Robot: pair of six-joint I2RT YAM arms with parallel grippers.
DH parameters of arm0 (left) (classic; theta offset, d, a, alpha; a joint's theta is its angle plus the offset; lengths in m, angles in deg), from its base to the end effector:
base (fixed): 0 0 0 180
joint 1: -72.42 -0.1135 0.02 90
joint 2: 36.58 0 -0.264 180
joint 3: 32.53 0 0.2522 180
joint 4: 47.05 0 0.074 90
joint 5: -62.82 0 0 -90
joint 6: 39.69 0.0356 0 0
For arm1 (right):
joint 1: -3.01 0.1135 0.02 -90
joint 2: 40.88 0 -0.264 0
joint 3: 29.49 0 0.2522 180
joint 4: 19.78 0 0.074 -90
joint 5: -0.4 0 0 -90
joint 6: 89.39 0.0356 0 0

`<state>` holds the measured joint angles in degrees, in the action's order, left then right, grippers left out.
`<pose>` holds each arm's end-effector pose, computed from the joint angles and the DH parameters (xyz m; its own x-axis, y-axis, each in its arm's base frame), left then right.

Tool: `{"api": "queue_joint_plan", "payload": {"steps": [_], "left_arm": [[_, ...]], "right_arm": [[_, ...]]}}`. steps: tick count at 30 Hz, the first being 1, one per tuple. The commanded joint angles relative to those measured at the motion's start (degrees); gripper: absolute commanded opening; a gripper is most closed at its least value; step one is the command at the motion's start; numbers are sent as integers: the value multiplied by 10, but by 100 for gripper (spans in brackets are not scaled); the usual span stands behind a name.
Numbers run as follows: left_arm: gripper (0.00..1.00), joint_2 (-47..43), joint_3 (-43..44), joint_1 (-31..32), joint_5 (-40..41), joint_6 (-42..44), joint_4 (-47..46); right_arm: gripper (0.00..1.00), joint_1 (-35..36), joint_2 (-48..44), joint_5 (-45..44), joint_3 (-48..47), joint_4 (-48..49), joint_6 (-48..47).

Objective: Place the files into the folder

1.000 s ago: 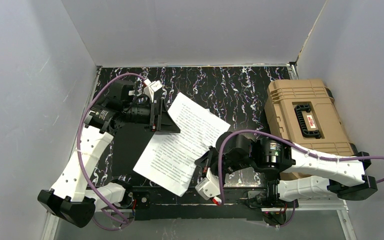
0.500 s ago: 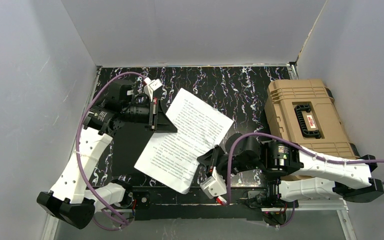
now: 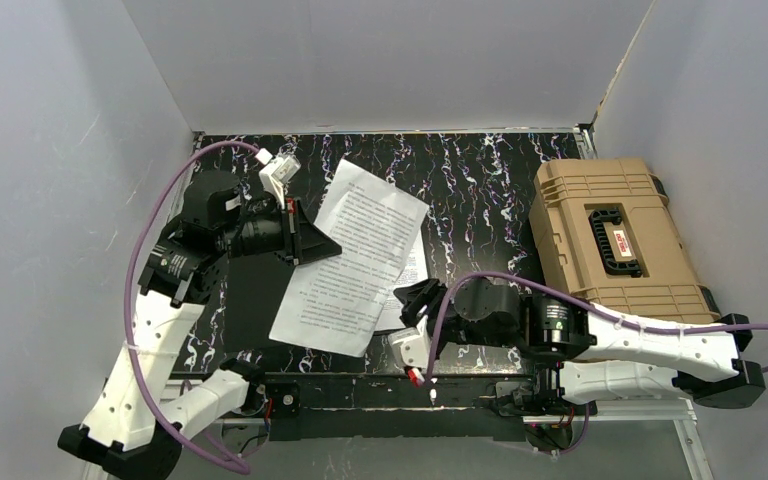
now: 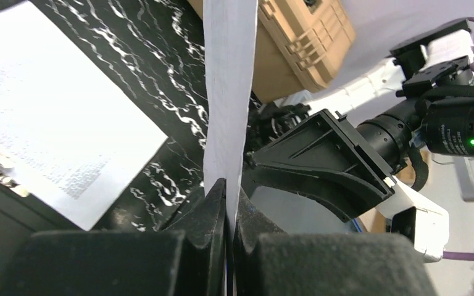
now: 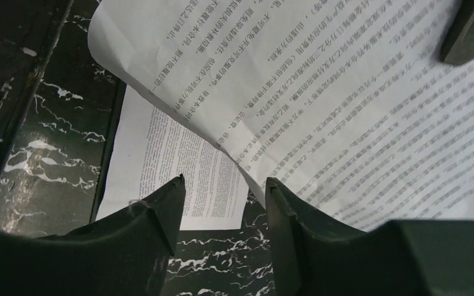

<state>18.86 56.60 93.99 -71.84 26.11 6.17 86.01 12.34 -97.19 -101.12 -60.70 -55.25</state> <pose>0.1523 -0.0871 0.4376 -0.6433 -0.0592 -0.7633 0.6730 0.4316 -0.6007 0.0293 0.2001 0.3628 0.7758 -0.4135 -0.4766 -0.5824 -0.1787 -0.7930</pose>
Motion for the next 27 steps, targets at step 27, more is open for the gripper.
{"api": "queue_joint_plan", "payload": {"steps": [27], "left_arm": [[0, -146, -49, 0, 99, 69, -129]], "right_arm": [[76, -261, 44, 160, 25, 368, 532]]}}
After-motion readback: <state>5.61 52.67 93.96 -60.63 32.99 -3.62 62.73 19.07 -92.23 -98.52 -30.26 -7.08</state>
